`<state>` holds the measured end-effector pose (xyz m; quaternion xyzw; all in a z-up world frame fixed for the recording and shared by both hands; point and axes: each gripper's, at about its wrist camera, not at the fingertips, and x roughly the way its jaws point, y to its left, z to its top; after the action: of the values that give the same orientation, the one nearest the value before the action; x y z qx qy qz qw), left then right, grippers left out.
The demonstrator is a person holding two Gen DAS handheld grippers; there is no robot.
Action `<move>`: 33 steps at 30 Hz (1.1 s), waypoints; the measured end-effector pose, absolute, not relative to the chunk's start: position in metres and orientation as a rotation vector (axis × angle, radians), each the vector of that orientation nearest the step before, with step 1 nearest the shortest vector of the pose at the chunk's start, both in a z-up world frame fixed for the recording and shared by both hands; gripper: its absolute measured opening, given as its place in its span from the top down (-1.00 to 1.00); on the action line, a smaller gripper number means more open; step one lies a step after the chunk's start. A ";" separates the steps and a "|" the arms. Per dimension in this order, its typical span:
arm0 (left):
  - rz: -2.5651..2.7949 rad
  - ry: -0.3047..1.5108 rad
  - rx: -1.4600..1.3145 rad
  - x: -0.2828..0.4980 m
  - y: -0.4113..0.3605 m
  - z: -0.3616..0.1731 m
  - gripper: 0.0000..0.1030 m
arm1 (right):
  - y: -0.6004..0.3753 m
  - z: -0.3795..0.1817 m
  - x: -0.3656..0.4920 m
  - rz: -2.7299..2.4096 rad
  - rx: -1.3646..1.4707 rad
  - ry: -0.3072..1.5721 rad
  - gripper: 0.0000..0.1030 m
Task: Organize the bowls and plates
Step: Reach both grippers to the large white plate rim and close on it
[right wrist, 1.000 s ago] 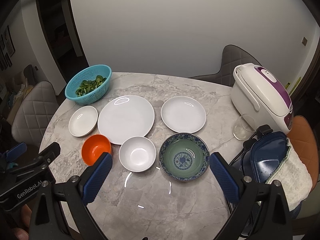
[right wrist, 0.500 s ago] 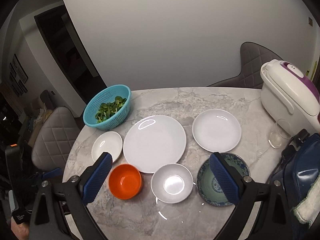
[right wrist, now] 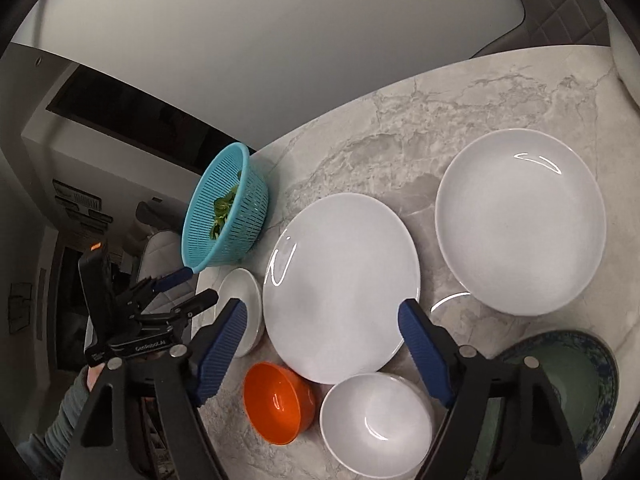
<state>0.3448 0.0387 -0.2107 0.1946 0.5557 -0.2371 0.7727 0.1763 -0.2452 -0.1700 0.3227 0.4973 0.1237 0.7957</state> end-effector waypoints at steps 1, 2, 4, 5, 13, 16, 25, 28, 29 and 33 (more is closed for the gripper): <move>-0.521 1.226 0.429 0.352 0.037 -0.220 -0.46 | -0.245 -0.176 0.181 0.269 0.690 1.085 -0.54; -0.527 1.248 0.434 0.358 0.035 -0.229 -0.35 | -0.244 -0.184 0.186 0.271 0.690 1.110 -0.51; -0.567 1.274 0.447 0.360 0.029 -0.244 -0.18 | -0.244 -0.199 0.191 0.276 0.705 1.146 -0.41; -0.569 1.282 0.464 0.361 0.026 -0.250 -0.16 | -0.246 -0.206 0.193 0.276 0.714 1.147 -0.38; -0.624 1.319 0.466 0.384 0.011 -0.279 -0.11 | -0.252 -0.231 0.201 0.215 0.733 1.186 -0.37; -0.650 1.334 0.477 0.385 0.003 -0.286 -0.08 | -0.253 -0.234 0.200 0.193 0.751 1.202 -0.37; -0.721 1.431 0.463 0.380 -0.008 -0.304 -0.01 | -0.253 -0.246 0.197 0.165 0.743 1.232 -0.36; -0.724 1.437 0.468 0.380 -0.009 -0.309 -0.01 | -0.251 -0.248 0.199 0.169 0.734 1.254 -0.36; -0.718 1.441 0.459 0.381 -0.008 -0.311 0.03 | -0.248 -0.249 0.201 0.166 0.717 1.264 -0.35; -0.742 1.483 0.391 0.387 -0.008 -0.323 0.25 | -0.241 -0.258 0.206 0.124 0.678 1.329 -0.20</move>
<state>0.3875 -0.0080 -0.3228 0.1727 0.6549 -0.3278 0.6586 0.2058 -0.2411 -0.2579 0.3082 0.6040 0.0565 0.7328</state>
